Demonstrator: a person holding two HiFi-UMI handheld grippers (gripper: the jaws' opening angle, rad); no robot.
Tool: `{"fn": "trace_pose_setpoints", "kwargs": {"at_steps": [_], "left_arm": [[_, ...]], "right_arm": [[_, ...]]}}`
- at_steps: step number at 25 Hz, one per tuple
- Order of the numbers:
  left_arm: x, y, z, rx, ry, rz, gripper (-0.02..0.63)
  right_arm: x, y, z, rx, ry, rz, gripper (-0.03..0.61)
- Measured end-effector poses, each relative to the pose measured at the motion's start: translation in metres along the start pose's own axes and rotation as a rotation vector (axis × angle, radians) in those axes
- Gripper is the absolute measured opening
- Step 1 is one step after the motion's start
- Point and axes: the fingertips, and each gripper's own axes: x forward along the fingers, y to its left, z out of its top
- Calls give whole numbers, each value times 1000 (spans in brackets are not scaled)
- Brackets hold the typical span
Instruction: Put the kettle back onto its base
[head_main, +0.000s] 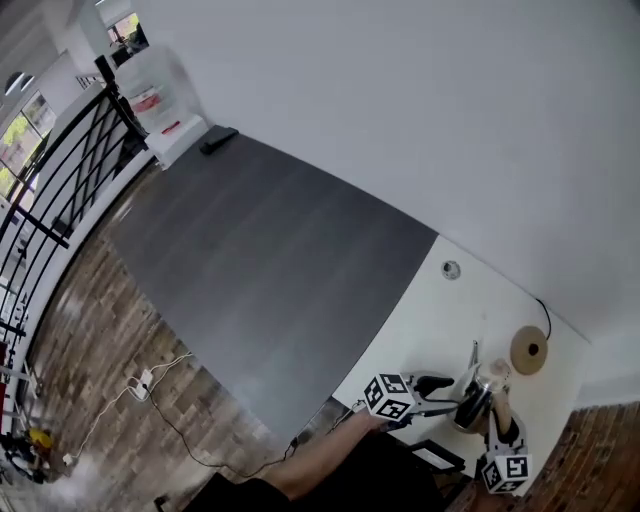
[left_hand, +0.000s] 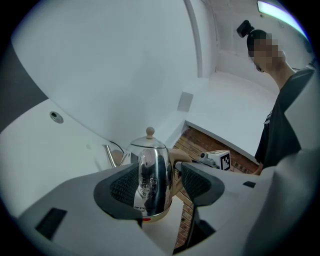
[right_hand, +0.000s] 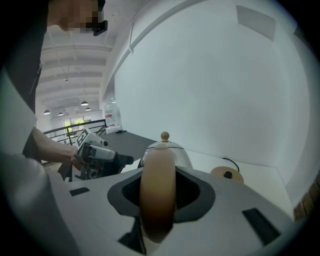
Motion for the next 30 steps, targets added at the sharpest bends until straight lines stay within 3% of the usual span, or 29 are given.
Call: {"fn": "trace_pose_setpoints", "kwargs": {"at_steps": [3,7,11,21,30], "left_arm": [[-5,1,10,30,18,10,282],[-4,-8,0,31,34,5,282],[-9,-3,12,20,48,30,282],[3,10,17,37,88,72,282],[13,12,24,48,73,68,282]], "right_arm": [[-3,2,-5,10,-37,12,114],[-15,3,-20,-20,-164,10,115],[8,17,-18,-29,-210,-11,115],[37,8,-48,-3,-115,-17,112],[40,6,-21,-58,78,51,163]]}}
